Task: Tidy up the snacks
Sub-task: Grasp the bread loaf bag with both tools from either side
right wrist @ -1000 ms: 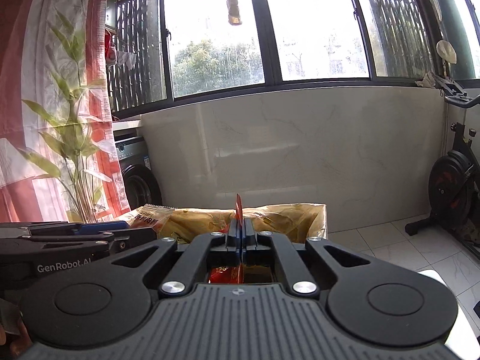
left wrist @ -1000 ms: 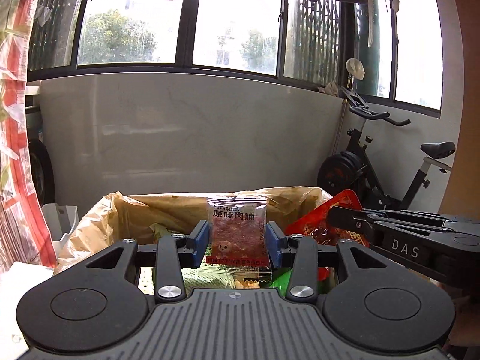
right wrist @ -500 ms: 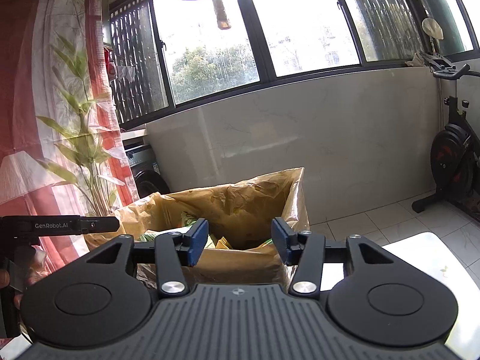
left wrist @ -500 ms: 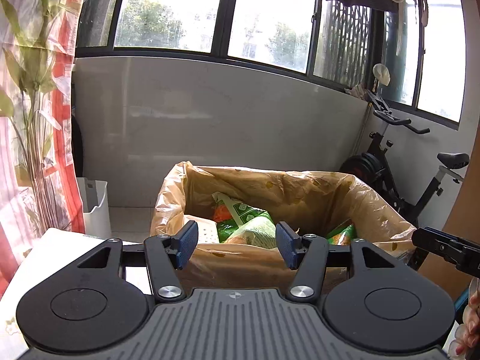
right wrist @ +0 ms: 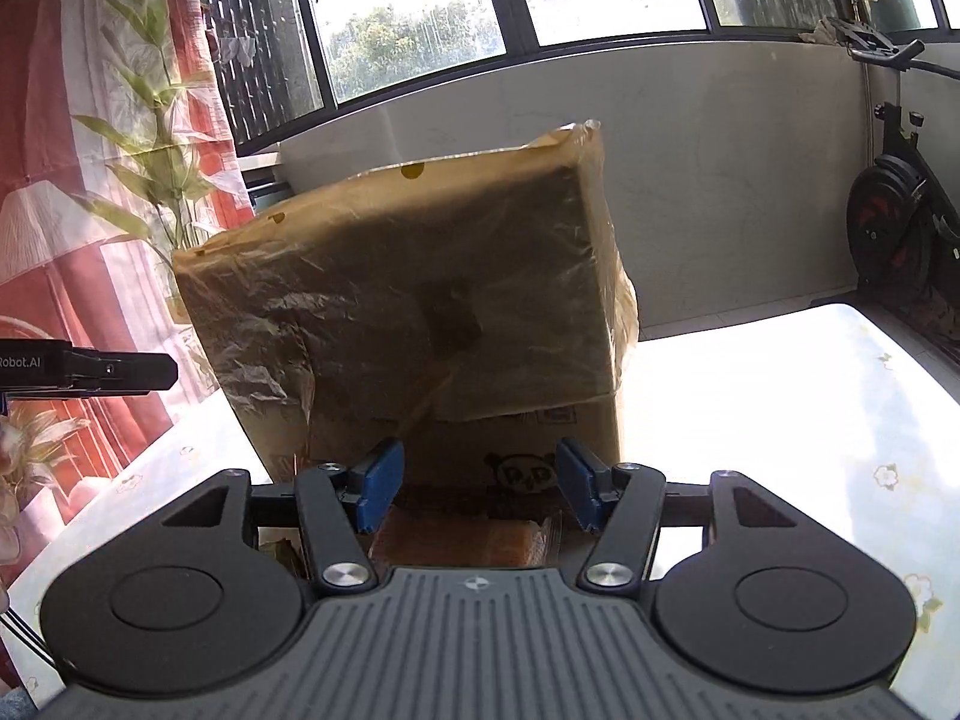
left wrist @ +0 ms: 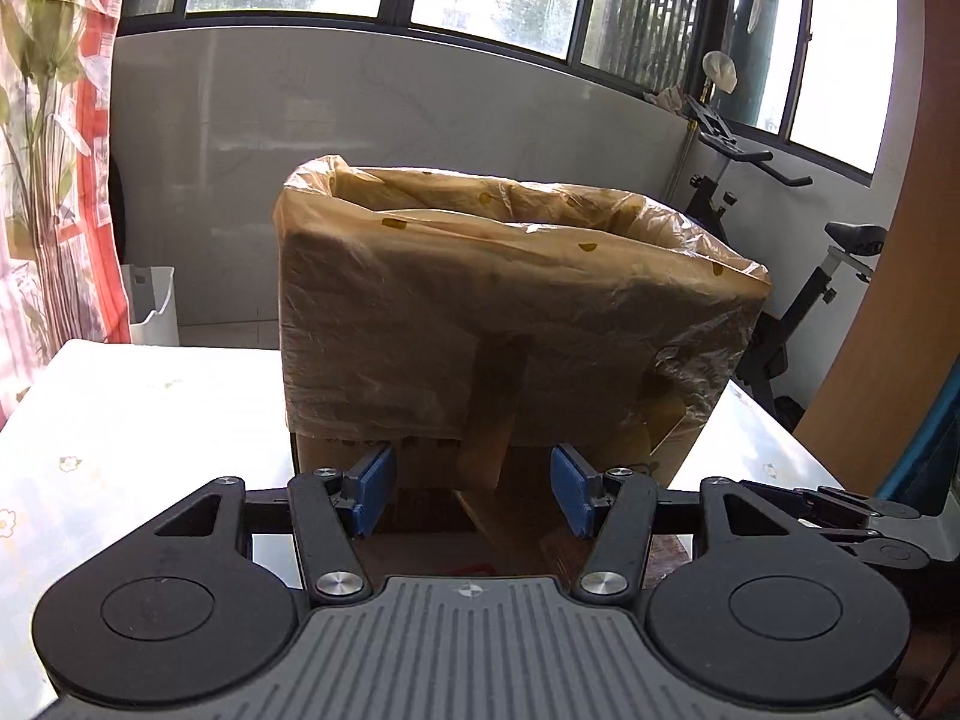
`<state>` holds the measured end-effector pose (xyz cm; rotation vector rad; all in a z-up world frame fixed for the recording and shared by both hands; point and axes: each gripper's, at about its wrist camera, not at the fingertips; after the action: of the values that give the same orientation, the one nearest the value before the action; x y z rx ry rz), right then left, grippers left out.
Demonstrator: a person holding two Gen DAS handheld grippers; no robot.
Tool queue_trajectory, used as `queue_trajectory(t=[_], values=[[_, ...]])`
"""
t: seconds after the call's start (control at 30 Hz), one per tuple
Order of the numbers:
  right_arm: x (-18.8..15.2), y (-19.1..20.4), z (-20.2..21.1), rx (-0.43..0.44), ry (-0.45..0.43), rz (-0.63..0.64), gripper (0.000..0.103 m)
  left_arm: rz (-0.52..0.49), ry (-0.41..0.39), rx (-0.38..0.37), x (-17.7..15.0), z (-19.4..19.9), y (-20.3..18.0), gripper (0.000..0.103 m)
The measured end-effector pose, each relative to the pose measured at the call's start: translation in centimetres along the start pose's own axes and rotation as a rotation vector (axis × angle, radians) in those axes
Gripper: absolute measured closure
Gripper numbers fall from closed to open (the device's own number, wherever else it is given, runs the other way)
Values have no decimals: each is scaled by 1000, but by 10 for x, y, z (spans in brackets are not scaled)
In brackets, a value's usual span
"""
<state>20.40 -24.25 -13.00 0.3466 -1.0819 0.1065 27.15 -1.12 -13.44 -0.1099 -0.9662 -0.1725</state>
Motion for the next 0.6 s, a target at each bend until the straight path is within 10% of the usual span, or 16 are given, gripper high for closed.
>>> queue_trajectory(t=[0.6], values=[[-48,-4,-21,107,197,165,23,-35,262,-130,-61,-89,-63,45]])
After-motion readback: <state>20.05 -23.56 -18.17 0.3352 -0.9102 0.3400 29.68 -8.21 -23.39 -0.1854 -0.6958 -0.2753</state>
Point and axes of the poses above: each gripper's, at about its wrist camera, not at the fingertips, and z roughly against the way its jaws point, y to its left, x to its top, and after that the axes turned 14 degrees about x, right-handed
